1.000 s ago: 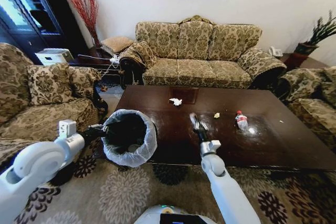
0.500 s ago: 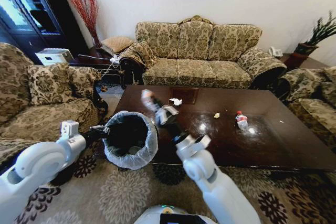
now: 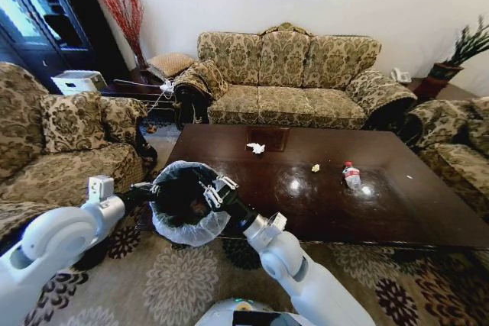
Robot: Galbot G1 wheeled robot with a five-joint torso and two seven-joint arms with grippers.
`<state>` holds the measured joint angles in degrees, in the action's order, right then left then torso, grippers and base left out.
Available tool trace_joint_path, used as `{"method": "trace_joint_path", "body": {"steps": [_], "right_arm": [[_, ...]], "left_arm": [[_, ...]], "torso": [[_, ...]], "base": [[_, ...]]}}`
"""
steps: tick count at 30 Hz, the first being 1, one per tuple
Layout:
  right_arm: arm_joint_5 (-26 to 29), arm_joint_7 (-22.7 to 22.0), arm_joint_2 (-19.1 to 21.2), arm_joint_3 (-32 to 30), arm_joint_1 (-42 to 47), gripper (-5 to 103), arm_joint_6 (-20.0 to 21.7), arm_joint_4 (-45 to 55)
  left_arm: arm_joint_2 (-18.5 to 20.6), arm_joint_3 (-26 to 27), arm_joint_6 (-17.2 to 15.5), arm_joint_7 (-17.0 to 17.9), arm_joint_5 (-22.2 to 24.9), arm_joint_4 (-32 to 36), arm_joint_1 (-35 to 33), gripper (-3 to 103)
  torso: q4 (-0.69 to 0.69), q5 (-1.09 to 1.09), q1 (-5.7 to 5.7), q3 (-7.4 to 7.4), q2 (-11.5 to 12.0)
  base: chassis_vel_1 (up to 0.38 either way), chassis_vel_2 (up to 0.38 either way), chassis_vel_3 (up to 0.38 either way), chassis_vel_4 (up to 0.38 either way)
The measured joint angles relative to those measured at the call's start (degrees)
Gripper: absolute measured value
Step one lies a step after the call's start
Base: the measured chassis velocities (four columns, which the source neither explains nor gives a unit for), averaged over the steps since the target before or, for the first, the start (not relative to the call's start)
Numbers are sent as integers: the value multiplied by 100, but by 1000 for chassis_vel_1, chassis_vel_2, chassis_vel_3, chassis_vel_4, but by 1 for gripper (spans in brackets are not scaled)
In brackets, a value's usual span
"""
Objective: Move to the front of the table and place the trash on the table into the trash bin.
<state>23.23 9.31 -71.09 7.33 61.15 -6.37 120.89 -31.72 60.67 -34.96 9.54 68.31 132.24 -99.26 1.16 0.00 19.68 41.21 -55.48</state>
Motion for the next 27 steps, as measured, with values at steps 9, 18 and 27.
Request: {"method": "trace_joint_path", "body": {"steps": [9, 18, 27], "right_arm": [[522, -1260, -6, -1060, 213, 63, 749, -157], [526, -1684, -307, -1980, 189, 95, 924, -1668], [520, -1898, -590, -2027, -168, 100, 776, -2765]], "left_arm": [[-160, 85, 39, 9, -62, -223, 1, 0], [-476, -80, 77, -128, -330, -162, -53, 0], [-515, -100, 89, -150, -371, -126, -82, 0]], "torso": [[1, 0, 0, 0, 0], [0, -1, 0, 0, 0], [0, 0, -3, -1, -1]], "base": [[0, 0, 0, 0], [0, 0, 0, 0], [-95, 87, 89, -93]]}}
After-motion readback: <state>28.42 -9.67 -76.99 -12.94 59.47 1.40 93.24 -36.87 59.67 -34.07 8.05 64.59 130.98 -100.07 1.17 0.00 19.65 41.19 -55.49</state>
